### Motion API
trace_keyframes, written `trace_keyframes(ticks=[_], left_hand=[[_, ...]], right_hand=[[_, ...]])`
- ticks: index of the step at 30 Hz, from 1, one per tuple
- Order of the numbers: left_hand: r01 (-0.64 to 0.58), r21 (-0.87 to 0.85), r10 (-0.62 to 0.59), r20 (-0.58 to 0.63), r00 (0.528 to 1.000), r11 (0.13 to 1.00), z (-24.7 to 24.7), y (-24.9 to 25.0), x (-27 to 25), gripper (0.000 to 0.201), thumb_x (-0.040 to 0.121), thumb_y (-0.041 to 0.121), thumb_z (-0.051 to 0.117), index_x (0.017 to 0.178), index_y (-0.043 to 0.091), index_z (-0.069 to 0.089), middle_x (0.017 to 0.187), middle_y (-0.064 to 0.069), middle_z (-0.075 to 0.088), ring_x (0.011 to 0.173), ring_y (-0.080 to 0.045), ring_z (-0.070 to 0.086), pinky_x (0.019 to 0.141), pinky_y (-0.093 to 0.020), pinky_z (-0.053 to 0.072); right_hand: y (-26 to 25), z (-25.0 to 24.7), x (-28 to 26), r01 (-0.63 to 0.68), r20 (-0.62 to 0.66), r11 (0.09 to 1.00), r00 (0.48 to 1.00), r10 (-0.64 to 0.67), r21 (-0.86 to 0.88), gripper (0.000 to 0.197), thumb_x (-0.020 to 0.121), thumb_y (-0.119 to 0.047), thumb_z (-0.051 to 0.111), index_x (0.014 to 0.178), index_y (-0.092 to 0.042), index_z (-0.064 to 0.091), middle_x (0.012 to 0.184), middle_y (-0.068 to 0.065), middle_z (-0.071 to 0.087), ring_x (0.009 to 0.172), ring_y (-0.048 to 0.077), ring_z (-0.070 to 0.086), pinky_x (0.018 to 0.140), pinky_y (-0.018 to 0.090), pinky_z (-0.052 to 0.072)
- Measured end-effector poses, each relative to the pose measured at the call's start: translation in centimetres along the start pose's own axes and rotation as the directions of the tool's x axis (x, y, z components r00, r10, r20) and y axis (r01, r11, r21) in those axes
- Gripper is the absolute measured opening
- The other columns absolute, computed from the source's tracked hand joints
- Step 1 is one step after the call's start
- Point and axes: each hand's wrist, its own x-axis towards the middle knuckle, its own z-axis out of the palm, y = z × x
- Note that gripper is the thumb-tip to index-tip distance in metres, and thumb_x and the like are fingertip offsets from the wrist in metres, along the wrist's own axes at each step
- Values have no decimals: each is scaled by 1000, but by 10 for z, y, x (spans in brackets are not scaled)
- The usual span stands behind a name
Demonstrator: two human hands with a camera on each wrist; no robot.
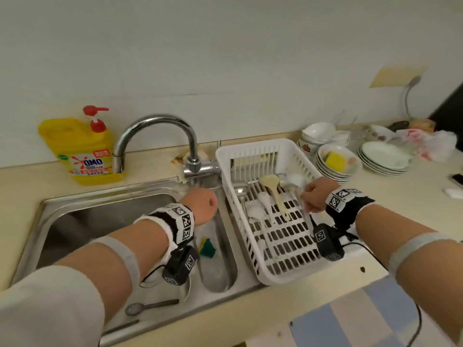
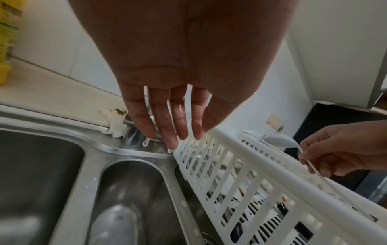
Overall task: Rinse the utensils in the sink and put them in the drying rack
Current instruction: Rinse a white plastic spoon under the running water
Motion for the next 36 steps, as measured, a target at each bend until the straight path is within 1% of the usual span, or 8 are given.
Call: trace_keyframes(ticks=[3,7,12,17,22,27,32,36], left_hand=[[59,12,-59,19,998,998,15,9,12,20,95,21,48,95,16,67,97,-3,70,93,-22,65,85,-35,53],[143,6,-143,26,989,990,34,16,22,23,96,22,48,99,10,67,99,-7,70,93,-22,64,83,-31,51],[193,56,-195,25,981,980,46,25,29,14,96,16,47,90,12,60,88,-4,52,80,-18,47,64,-22,40],[214,41,-214,6,977,976,52,26,39,26,98,20,49,104,5,69,92,-5,61,86,-19,57,79,-28,46],[229,42,-229,7,973,973,54,23,46,22,99,26,50,100,14,68,100,-5,68,95,-21,62,83,-28,48],[229,38,-230,25,973,973,58,15,51,24,98,26,50,99,11,69,101,-7,68,94,-22,63,79,-28,46],[223,16,-223,37,974,975,54,12,49,25,98,23,50,105,9,69,106,-9,68,99,-25,63,81,-29,46],[246,-57,-245,22,969,968,43,-7,40,18,96,25,53,100,16,68,105,-3,69,101,-23,63,83,-27,46]], right_hand=[[22,11,31,-46,172,998,984,54,-49,22,88,-25,68,80,-7,76,66,4,75,63,17,74,70,36,64],[44,34,64,-92,278,995,957,78,37,10,82,-10,75,88,-4,70,79,14,75,64,22,75,52,26,57],[64,53,89,-119,398,991,908,130,-52,37,65,-26,87,91,-4,72,82,13,77,78,27,76,77,41,63],[66,56,88,-160,438,984,892,111,75,11,82,-4,73,82,-5,62,92,20,72,83,30,75,69,36,63],[74,67,105,-124,448,988,881,152,-91,42,65,-33,83,97,-8,73,83,9,76,82,28,75,81,38,60],[65,50,94,-95,303,994,947,109,-61,42,72,-46,81,88,-8,72,77,10,77,75,27,75,79,45,62],[34,24,68,4,301,972,951,-76,235,28,91,-33,71,87,-5,68,83,11,75,66,19,68,69,31,59],[-18,7,39,268,214,905,913,-348,330,20,95,-30,64,89,-12,69,85,4,74,73,17,70,70,30,58]])
